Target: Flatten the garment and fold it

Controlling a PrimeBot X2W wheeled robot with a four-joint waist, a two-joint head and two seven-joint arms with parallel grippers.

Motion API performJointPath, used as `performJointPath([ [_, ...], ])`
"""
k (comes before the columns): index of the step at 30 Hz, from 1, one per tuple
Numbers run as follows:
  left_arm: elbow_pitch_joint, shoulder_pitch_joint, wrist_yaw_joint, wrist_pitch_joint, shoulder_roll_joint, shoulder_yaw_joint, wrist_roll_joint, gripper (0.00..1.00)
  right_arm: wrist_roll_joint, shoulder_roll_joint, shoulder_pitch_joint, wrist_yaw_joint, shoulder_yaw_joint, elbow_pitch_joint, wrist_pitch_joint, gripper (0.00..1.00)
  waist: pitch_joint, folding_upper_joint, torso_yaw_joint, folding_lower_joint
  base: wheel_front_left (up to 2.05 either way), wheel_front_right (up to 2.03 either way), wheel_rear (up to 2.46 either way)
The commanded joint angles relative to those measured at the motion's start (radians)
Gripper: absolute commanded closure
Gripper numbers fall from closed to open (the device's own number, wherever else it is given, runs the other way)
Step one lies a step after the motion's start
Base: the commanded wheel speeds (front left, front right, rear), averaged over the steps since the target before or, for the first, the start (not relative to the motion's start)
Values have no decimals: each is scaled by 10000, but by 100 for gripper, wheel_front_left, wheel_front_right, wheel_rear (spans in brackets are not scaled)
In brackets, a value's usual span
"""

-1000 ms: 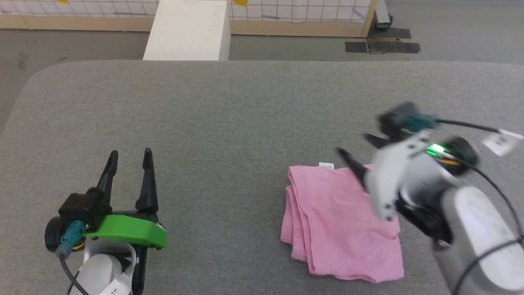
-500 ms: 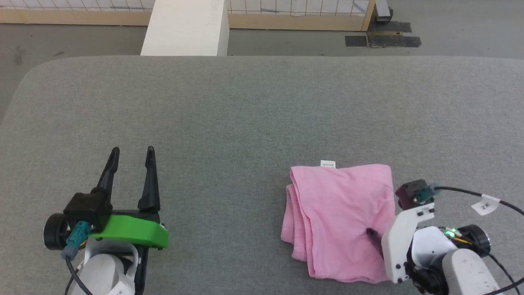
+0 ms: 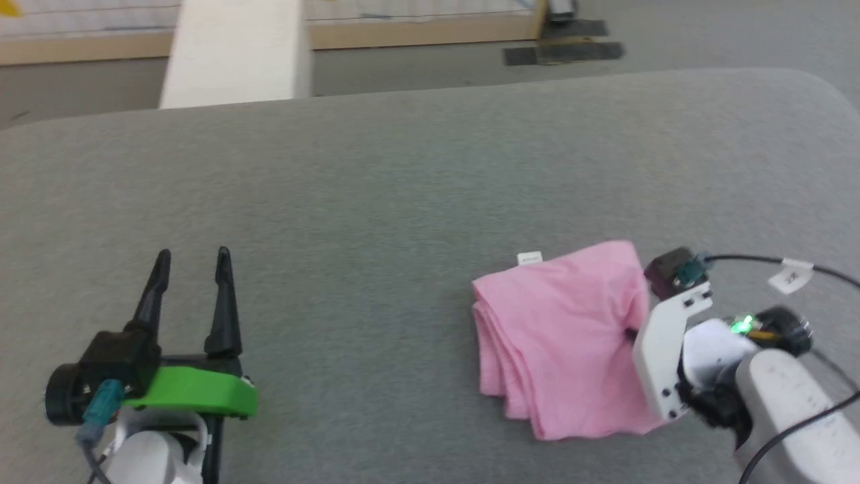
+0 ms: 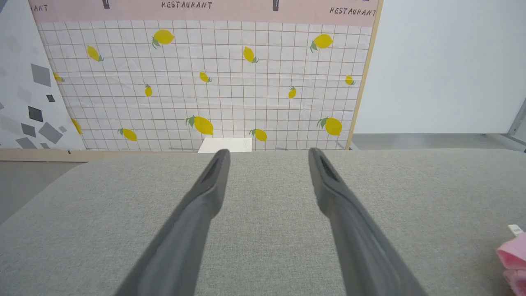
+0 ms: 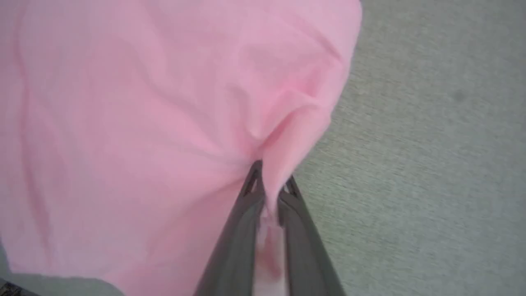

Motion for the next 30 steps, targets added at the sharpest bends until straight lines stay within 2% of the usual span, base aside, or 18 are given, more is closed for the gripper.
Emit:
performJointPath([
  [1, -137, 104, 80, -21, 113, 71, 29, 0, 143, -390, -399, -19, 263, -3, 29, 100, 477, -1, -1546, 0, 0, 0, 0],
  [3, -304, 33, 93, 60, 198, 95, 42, 0, 259, -975, -828, -19, 574, 168, -75, 100, 698, -1, -2058, 0, 0, 0, 0],
  [7, -711, -150, 179, 381, 448, 156, 158, 0, 506, -1700, -1773, -19, 853, 752, -563, 100, 1273, -1, -2929, 0, 0, 0, 0],
  [11, -1247, -373, 255, 815, 795, 243, 325, 0, 559, -2234, -2670, -19, 959, 1578, -1289, 100, 1950, -1, -3335, 0, 0, 0, 0],
  [20, -2647, -644, 373, 1981, 1651, 516, 678, 0, 441, -2925, -4164, -19, 380, 3663, -2685, 100, 3413, -1, -3308, 0, 0, 0, 0],
  [28, -3251, -597, 518, 2389, 1836, 629, 715, 0, -420, -3064, -4943, -19, -964, 5258, -3694, 100, 3922, -1, -3027, 0, 0, 0, 0],
  [29, -3271, -588, 533, 2400, 1836, 628, 715, 0, -546, -3061, -4991, -19, -1081, 5367, -3819, 97, 3936, -1, -3009, 0, 0, 0, 0],
  [30, -3287, -574, 550, 2409, 1833, 624, 714, 0, -687, -3067, -5051, -19, -1311, 5522, -3978, 59, 3949, -1, -2986, 0, 0, 0, 0],
])
